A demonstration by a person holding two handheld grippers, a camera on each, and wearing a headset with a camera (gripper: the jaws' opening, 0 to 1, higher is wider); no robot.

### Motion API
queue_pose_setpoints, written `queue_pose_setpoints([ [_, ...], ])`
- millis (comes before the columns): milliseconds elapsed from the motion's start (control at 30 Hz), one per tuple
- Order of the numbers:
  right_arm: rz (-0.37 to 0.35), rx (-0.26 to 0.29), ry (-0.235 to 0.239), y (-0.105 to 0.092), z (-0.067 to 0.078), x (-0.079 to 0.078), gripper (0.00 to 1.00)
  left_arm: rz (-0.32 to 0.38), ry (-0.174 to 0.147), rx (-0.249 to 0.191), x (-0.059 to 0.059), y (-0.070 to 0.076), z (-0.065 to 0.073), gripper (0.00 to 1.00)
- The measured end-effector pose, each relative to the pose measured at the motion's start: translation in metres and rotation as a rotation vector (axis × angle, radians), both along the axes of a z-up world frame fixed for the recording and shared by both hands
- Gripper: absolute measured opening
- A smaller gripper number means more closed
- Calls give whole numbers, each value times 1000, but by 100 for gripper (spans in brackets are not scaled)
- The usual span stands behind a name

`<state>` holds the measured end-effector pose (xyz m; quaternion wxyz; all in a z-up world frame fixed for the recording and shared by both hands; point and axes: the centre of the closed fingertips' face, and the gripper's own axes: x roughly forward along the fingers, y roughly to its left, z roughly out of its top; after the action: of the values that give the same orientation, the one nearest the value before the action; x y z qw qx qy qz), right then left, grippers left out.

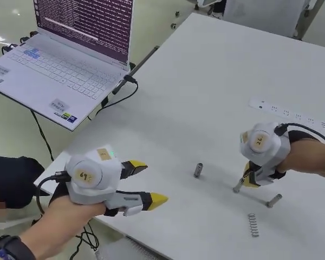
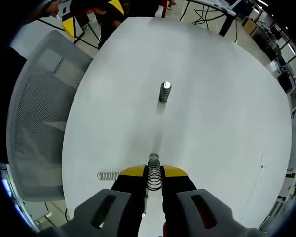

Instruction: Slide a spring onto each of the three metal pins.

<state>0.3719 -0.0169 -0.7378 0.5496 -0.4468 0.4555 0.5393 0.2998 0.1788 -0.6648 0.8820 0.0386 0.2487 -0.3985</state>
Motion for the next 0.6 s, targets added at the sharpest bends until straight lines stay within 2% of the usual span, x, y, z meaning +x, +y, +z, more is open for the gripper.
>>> queue_pose_setpoints([
  [333, 35, -50, -1, 0, -13, -1, 9, -4, -4, -1, 0, -2, 2, 48],
  [600, 24, -63, 5, 1, -27, 2, 9, -5, -4, -1, 3, -3, 3, 48],
])
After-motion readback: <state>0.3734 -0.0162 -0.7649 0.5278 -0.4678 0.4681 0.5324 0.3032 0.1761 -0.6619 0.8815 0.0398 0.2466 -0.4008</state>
